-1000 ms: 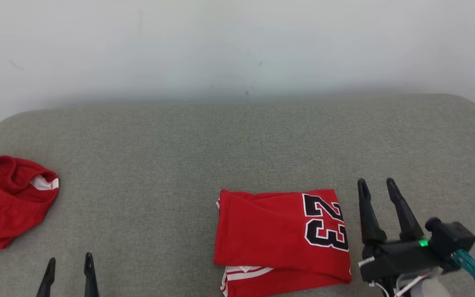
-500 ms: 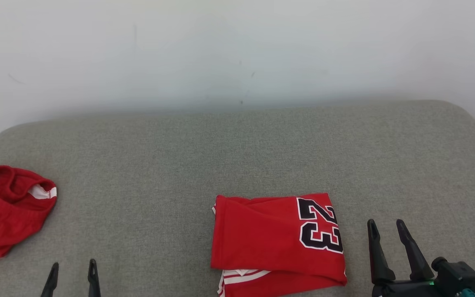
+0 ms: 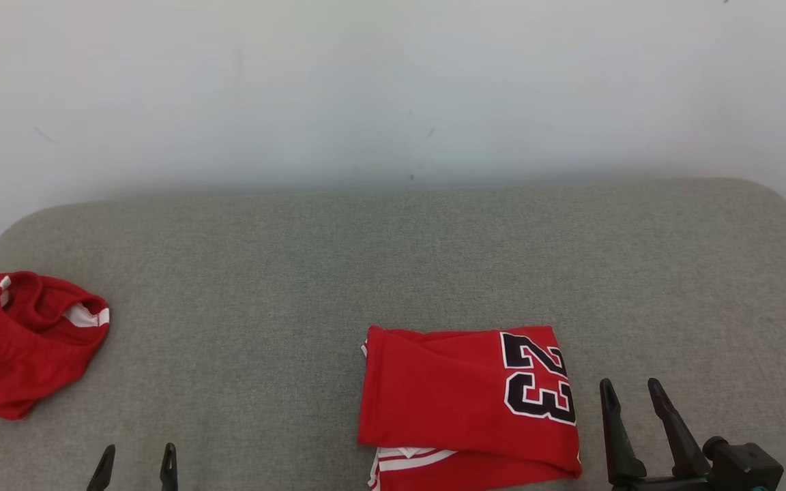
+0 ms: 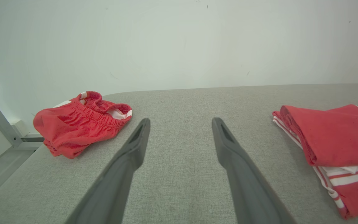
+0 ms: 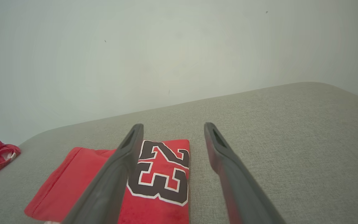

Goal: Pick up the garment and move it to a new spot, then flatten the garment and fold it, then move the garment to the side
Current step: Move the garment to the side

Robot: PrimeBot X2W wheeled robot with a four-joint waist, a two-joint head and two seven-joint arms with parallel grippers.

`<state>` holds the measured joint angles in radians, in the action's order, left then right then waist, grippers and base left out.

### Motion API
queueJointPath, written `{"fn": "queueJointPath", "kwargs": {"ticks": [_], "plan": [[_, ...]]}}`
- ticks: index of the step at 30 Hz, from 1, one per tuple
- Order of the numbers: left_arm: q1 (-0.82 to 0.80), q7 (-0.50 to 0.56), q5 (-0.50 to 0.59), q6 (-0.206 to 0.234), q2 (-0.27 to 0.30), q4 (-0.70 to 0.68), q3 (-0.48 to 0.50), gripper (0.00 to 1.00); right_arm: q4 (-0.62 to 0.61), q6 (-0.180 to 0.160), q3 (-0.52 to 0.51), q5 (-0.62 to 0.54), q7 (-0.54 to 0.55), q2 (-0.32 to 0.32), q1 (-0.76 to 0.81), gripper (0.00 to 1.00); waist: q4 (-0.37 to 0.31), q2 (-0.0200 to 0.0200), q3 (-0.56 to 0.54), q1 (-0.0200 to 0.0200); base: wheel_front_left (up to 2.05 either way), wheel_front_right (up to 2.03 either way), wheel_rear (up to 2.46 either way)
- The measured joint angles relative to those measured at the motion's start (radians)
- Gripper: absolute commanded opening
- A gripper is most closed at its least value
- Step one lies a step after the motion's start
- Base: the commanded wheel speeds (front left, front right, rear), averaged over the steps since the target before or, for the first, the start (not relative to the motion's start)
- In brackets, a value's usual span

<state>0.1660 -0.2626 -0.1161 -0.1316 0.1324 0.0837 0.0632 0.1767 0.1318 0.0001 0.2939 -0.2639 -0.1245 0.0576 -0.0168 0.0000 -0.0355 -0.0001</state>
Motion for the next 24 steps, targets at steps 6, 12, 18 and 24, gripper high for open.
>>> {"fn": "queueJointPath", "kwargs": {"ticks": [6, 12, 18, 24], "plan": [[0.000, 0.000, -0.026, 0.000, 0.027, -0.001, -0.020, 1.00, 0.010, 0.000, 0.000, -0.001, 0.000, 0.003, 0.000, 1.00, 0.008, 0.0000, 0.001, 0.0000, 0.00, 0.00, 0.00], [0.000, 0.000, -0.057, 0.000, 0.048, 0.002, -0.035, 1.00, 0.021, 0.000, 0.001, -0.007, 0.000, 0.006, 0.000, 1.00, 0.010, 0.0000, 0.002, 0.0000, 0.00, 0.00, 0.00], [0.000, 0.000, -0.063, 0.000, 0.057, 0.003, -0.042, 1.00, 0.029, 0.000, -0.001, -0.013, 0.000, 0.005, 0.000, 1.00, 0.012, 0.0000, 0.006, 0.0000, 0.00, 0.00, 0.00], [0.000, 0.000, -0.063, 0.000, 0.057, 0.006, -0.040, 1.00, 0.031, 0.000, -0.002, -0.017, 0.000, 0.005, -0.001, 1.00, 0.013, 0.0002, 0.009, 0.0000, 0.00, 0.00, 0.00]]}}
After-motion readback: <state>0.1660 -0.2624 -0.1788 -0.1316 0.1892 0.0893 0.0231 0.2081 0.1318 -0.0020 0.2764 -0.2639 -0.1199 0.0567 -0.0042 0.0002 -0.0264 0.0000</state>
